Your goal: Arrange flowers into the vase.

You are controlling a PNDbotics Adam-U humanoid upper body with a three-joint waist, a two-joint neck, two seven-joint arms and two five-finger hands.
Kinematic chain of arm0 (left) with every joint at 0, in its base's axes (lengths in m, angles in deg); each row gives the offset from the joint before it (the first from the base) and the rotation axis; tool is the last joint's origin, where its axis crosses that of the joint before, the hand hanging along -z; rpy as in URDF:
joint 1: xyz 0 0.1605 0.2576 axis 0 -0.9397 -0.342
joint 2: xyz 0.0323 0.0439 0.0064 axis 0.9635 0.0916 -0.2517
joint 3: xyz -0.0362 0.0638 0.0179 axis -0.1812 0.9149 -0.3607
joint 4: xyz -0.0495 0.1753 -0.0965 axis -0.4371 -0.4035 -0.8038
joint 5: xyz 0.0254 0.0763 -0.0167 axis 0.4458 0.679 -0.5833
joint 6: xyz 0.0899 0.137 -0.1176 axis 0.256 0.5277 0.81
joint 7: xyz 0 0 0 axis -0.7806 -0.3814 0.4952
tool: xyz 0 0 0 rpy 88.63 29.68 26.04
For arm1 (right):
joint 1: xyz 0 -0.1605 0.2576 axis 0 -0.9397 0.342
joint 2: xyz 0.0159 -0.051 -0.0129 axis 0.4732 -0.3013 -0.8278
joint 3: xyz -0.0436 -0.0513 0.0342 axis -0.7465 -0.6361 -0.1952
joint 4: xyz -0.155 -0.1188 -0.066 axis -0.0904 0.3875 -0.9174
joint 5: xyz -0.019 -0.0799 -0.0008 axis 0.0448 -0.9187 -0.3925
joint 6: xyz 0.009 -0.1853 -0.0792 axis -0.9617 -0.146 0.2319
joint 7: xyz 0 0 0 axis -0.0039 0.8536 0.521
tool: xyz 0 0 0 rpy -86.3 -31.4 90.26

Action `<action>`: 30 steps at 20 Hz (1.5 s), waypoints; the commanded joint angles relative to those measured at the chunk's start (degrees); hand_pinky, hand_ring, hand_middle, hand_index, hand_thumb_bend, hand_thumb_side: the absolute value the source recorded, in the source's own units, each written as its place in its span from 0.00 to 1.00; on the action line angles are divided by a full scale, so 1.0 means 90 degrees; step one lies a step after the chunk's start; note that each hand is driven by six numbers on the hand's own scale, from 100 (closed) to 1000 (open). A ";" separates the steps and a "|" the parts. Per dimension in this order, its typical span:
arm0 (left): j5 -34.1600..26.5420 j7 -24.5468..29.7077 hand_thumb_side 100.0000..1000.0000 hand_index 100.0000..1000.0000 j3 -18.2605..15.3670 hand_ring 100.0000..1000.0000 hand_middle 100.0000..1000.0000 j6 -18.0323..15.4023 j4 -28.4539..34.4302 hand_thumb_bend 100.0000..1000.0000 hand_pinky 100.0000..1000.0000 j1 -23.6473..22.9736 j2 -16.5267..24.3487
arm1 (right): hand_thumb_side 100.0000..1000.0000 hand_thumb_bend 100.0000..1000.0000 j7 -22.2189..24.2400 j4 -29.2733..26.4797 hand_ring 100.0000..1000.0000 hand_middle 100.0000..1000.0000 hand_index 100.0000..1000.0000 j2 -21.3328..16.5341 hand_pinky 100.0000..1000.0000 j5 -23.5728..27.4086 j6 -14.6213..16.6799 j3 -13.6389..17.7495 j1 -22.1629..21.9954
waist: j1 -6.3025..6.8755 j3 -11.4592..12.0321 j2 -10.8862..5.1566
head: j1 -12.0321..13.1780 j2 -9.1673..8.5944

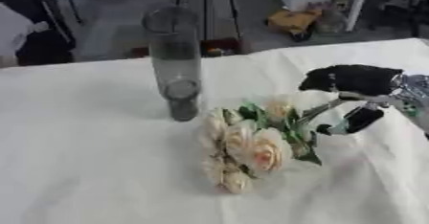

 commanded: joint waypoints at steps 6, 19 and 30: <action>-0.0014 0.0023 1.00 0.80 0.0013 0.59 0.72 0.0010 0.0089 0.02 0.42 0.0086 -0.0004 | 0.55 0.34 -0.0037 0.0410 1.00 0.88 0.97 0.0034 0.91 -0.0096 0.0151 0.0005 0.0199 | 0.0002 0.0022 -0.0047 | -0.0033 -0.0102; -0.0030 0.0024 1.00 0.81 0.0026 0.59 0.72 0.0030 0.0089 0.00 0.42 0.0073 -0.0033 | 0.55 0.26 -0.0195 0.0870 1.00 0.84 0.93 0.0267 0.89 -0.0128 0.0252 0.0037 0.0361 | 0.0049 0.0076 0.0004 | -0.0104 -0.0134; -0.0036 0.0034 1.00 0.81 0.0037 0.59 0.72 0.0048 0.0089 0.00 0.42 0.0079 -0.0038 | 0.51 0.11 -0.0195 0.0839 1.00 0.72 0.84 0.0261 0.83 -0.0025 0.0252 0.0022 0.0397 | 0.0027 0.0074 0.0037 | -0.0081 -0.0133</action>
